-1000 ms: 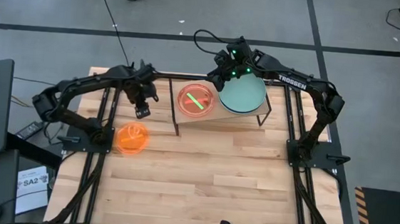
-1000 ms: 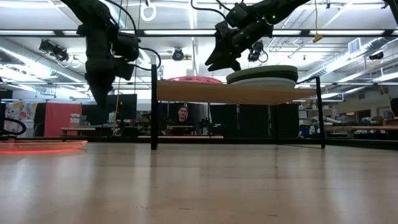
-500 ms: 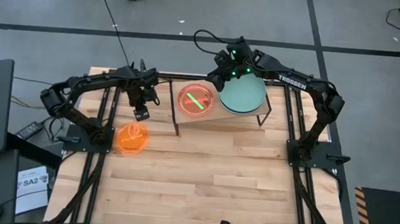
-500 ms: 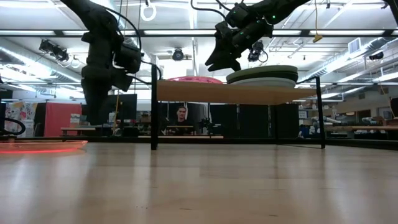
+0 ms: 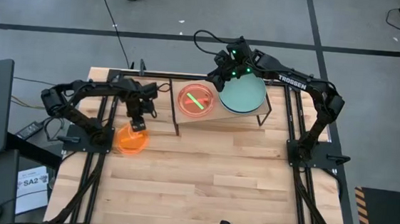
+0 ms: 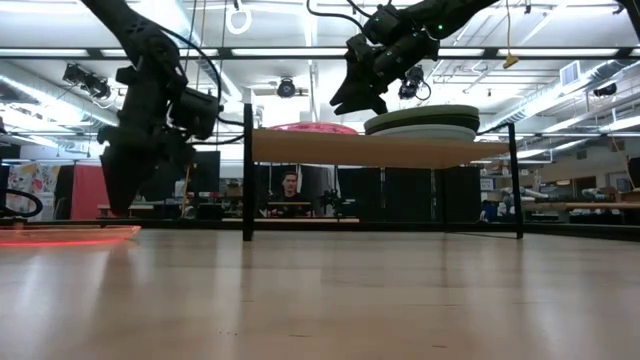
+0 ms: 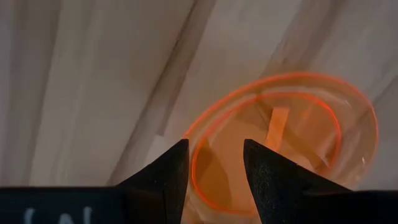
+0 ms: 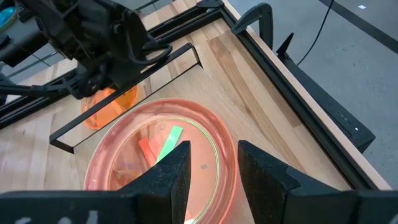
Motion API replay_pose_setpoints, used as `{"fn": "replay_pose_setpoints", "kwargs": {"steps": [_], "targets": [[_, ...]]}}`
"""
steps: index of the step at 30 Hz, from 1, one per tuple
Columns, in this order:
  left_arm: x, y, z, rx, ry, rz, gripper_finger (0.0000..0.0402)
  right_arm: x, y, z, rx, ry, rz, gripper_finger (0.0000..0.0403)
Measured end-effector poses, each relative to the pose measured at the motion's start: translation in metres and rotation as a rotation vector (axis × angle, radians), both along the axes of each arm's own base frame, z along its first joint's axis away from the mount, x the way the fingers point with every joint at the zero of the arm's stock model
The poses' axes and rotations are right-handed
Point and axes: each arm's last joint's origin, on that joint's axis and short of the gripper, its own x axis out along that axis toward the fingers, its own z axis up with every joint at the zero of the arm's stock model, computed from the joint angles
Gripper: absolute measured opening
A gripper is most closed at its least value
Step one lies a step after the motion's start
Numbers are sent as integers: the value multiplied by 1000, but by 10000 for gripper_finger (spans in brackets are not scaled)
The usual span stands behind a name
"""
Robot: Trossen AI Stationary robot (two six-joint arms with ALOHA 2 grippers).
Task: Place and stack plates onto a shelf
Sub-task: Stack the small orange plate on top of the small green plate
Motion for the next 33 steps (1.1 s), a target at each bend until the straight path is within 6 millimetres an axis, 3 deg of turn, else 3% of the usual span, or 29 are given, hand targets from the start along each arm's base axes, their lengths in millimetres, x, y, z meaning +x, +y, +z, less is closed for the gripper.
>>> {"fn": "replay_pose_setpoints", "kwargs": {"steps": [6, 33], "targets": [[1, -1, -9, 47, -24, 20, 160, 0, 0, 0, 0, 0, 0, 139], [0, 0, -9, 97, 18, 95, 160, 0, 0, 0, -1, 0, 0, 139]]}}
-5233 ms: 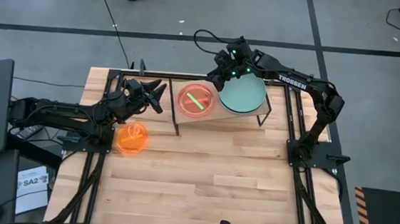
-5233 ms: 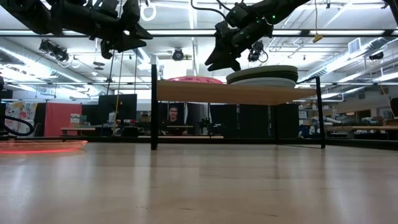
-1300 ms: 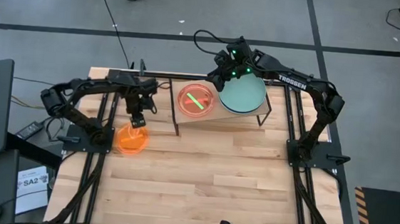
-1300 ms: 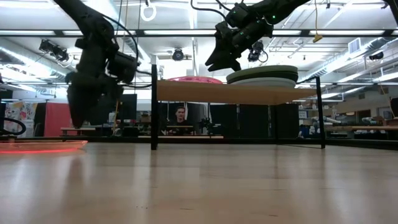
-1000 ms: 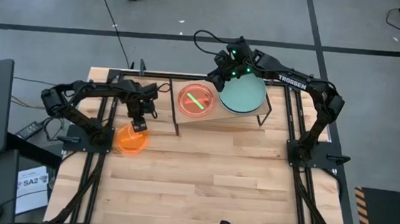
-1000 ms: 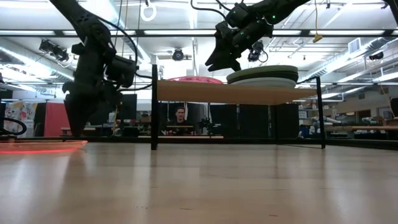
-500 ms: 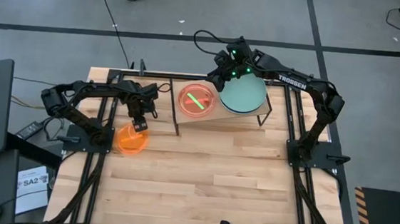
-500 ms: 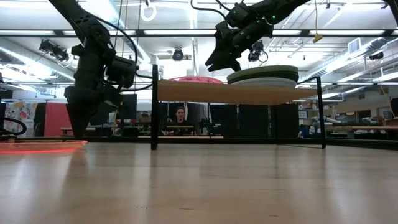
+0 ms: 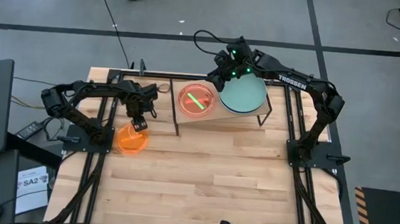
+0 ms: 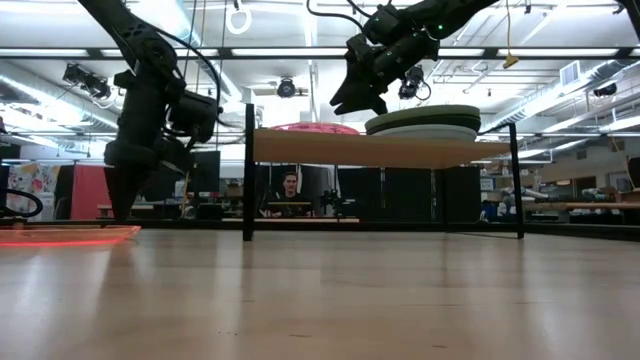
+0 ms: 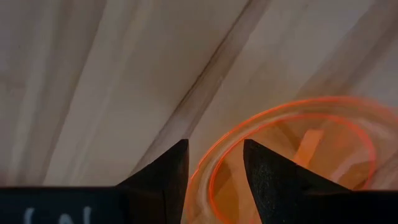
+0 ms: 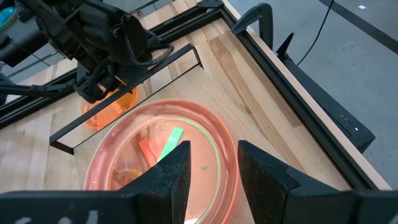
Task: Place and stack plates onto a shelf
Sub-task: Stack the small orange plate on top of the small green plate
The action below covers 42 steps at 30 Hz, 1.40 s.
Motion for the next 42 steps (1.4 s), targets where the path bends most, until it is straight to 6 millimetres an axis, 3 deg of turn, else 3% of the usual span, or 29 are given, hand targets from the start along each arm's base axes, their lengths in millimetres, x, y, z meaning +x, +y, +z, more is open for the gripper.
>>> {"fn": "replay_pose_setpoints", "kwargs": {"steps": [26, 42], "targets": [[-1, 1, 0, 11, 11, 9, 160, 0, 0, 0, 0, 0, 0, 139], [-2, 2, 0, 52, 44, 103, 160, 0, 0, 0, 0, 0, 0, 139]]}}
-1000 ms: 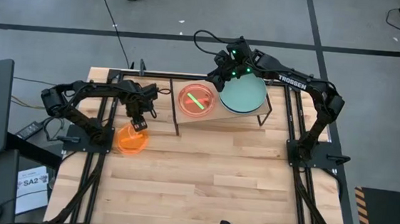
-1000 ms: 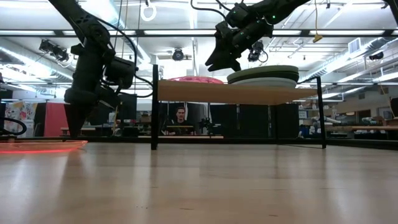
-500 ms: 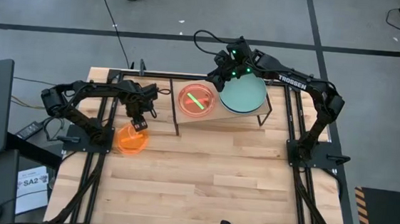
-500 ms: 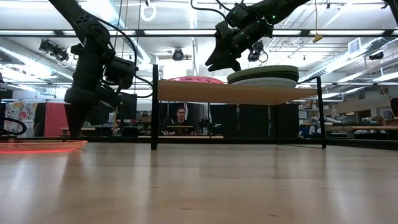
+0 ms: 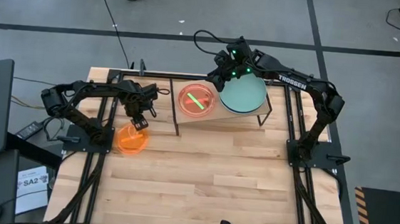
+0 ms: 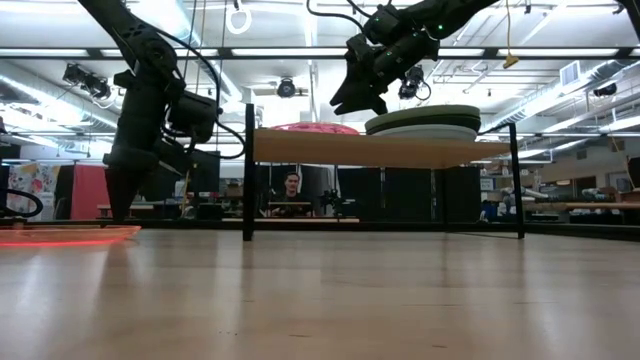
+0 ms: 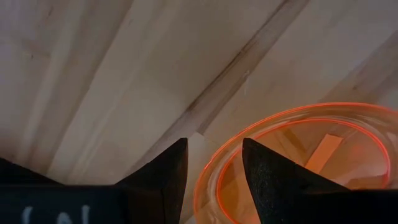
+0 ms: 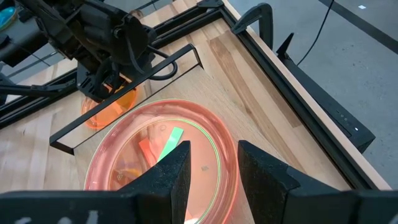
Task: Place and stack plates onto a shelf
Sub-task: Stack the small orange plate on top of the small green plate
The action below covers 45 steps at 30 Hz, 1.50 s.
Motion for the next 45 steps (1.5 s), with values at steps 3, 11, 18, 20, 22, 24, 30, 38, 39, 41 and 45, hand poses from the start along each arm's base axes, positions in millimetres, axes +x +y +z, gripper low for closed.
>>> {"fn": "replay_pose_setpoints", "kwargs": {"steps": [3, 11, 18, 20, 22, 24, 30, 38, 39, 41, 45], "targets": [[0, 0, 0, 1, 0, 5, 160, 0, 0, 0, 0, 0, 0, 139], [1, -2, 0, -59, -42, -19, 160, 0, 0, 0, 0, 0, 0, 139], [-1, 2, 0, -50, -38, -3, 160, 0, 0, 0, 0, 0, 0, 139], [-2, 3, 0, -49, -38, 7, 160, 0, 0, 0, 0, 0, 0, 139], [-3, 5, 0, -49, -38, 16, 160, 0, 0, 0, 0, 0, 0, 139], [-4, 6, 0, -49, -39, 23, 160, 0, 0, 0, 0, 0, 0, 139], [-2, 7, -7, -90, -22, 17, 160, 0, 0, 0, 0, 0, 0, 139], [1, 10, -27, -154, 61, 12, 159, 0, 0, 0, 0, 0, 0, 139], [1, 9, -28, -156, 63, 9, 159, 0, 0, 0, -1, 0, 1, 139], [1, 9, -28, -160, 64, 2, 157, 0, 0, 0, -13, 1, 9, 139], [1, 9, -29, -159, 66, 2, 137, 0, 0, 0, -16, 1, 11, 139]]}}
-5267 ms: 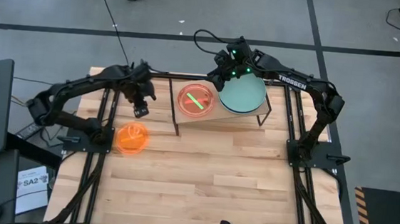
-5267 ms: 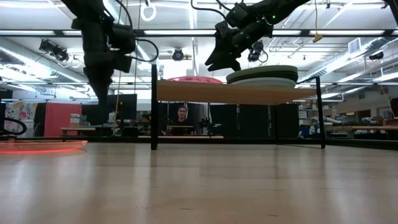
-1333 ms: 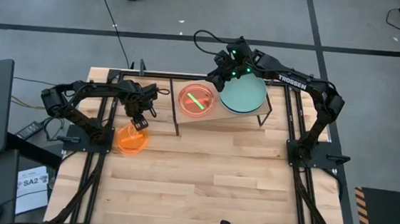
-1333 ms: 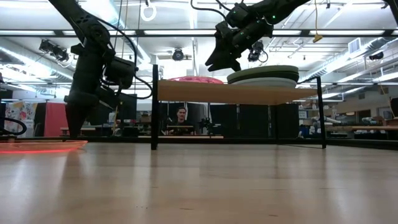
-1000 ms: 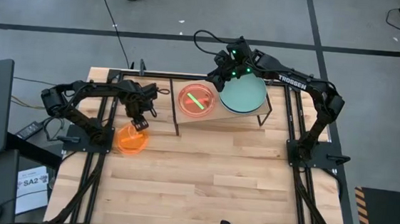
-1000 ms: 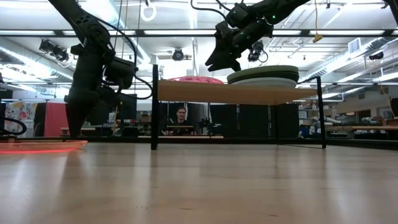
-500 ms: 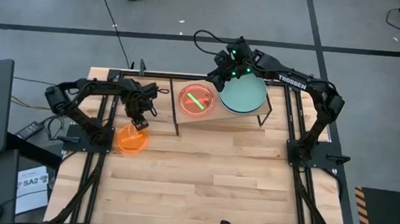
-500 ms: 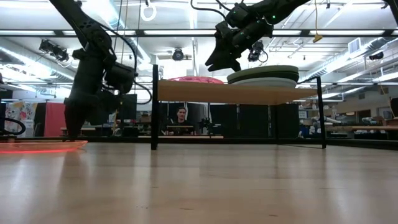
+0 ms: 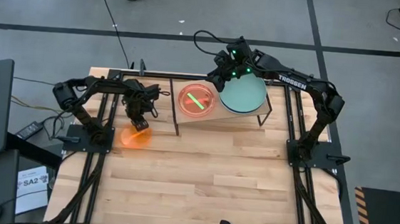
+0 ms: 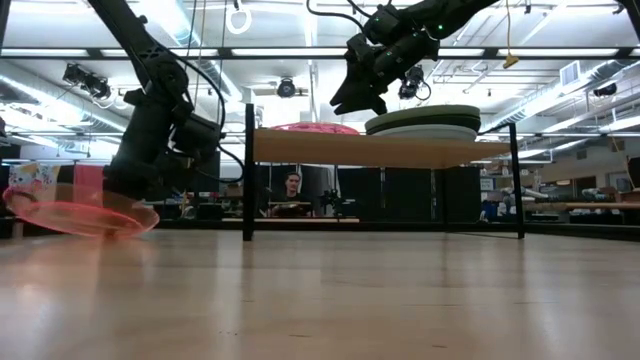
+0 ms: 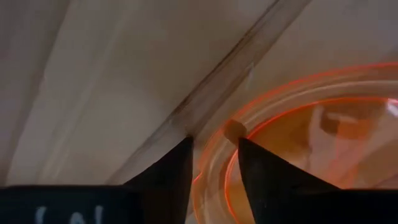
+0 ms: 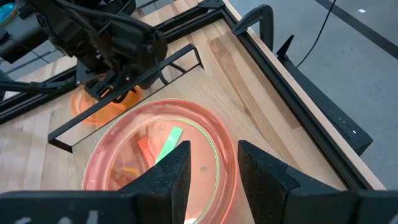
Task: Place and stack plates onto a shelf
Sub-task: Stack the small orange plate on top of the small green plate
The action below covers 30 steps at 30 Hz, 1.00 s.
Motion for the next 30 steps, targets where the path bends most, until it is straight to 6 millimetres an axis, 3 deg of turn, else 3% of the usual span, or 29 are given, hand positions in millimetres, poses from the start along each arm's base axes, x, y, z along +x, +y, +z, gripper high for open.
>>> {"fn": "replay_pose_setpoints", "kwargs": {"steps": [21, 30], "targets": [[-1, -1, -1, -18, 6, -7, 24, 0, 0, 0, 0, 0, 0, 139], [-1, -1, -1, -18, 6, -6, 7, 0, 0, 0, 1, 0, 0, 139]]}}
